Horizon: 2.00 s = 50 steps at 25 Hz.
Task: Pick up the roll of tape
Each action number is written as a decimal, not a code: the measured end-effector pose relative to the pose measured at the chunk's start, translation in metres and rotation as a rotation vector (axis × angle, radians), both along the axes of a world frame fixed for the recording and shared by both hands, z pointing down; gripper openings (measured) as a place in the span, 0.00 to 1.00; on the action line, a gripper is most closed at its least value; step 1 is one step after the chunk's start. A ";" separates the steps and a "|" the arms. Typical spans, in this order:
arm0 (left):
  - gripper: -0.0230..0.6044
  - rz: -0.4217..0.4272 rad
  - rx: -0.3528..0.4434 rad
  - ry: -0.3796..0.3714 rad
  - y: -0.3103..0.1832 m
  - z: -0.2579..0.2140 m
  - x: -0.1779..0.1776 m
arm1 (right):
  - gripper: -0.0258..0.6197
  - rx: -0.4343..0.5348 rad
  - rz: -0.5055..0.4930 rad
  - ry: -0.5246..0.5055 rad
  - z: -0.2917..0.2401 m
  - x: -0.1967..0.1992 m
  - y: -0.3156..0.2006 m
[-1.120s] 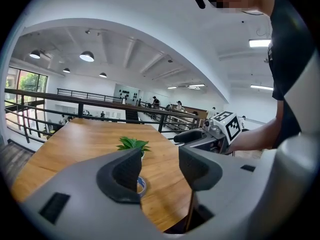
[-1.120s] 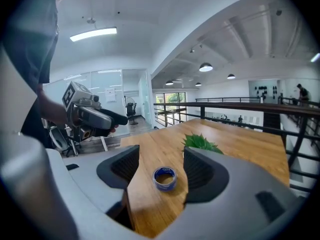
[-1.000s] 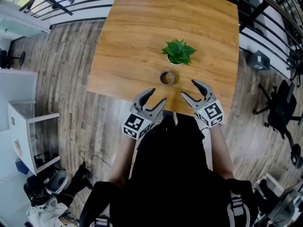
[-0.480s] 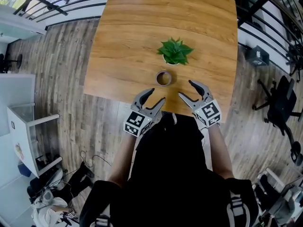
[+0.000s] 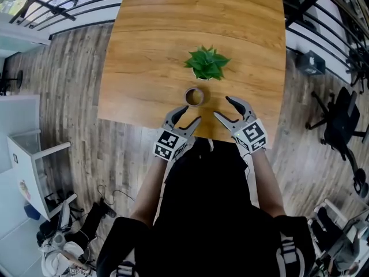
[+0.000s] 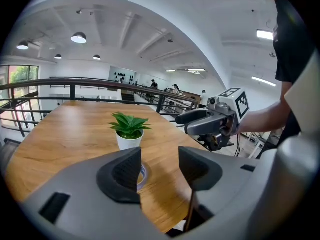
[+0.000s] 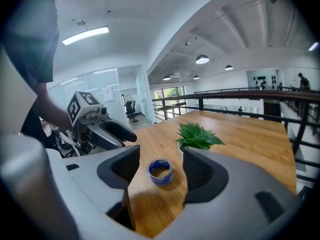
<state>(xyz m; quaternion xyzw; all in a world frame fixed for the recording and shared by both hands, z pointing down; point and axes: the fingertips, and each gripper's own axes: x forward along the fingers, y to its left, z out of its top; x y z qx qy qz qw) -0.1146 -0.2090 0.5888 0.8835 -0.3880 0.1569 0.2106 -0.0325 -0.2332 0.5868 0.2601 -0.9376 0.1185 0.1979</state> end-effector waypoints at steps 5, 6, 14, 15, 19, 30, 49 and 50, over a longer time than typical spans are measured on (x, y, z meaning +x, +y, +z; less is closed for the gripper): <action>0.41 0.029 -0.046 -0.012 -0.004 0.012 0.010 | 0.46 0.003 0.016 0.008 0.008 0.012 -0.002; 0.41 0.036 -0.048 -0.021 -0.004 0.017 0.011 | 0.46 0.002 0.018 0.013 0.010 0.014 -0.002; 0.41 0.064 -0.101 -0.053 -0.010 0.053 0.015 | 0.46 -0.017 0.039 0.014 0.008 0.029 0.000; 0.41 0.065 -0.111 -0.059 -0.011 0.057 0.016 | 0.46 -0.018 0.042 0.015 0.008 0.030 0.000; 0.41 0.067 -0.122 -0.094 -0.015 0.071 0.016 | 0.46 -0.031 0.059 0.011 0.005 0.036 -0.001; 0.41 0.109 -0.130 -0.214 -0.027 0.102 0.021 | 0.46 -0.056 0.064 0.033 0.017 0.050 0.000; 0.41 0.188 -0.174 -0.346 -0.023 0.150 0.031 | 0.43 -0.086 0.058 0.047 0.032 0.059 0.015; 0.41 0.192 -0.175 -0.351 -0.023 0.151 0.033 | 0.43 -0.087 0.060 0.045 0.032 0.060 0.016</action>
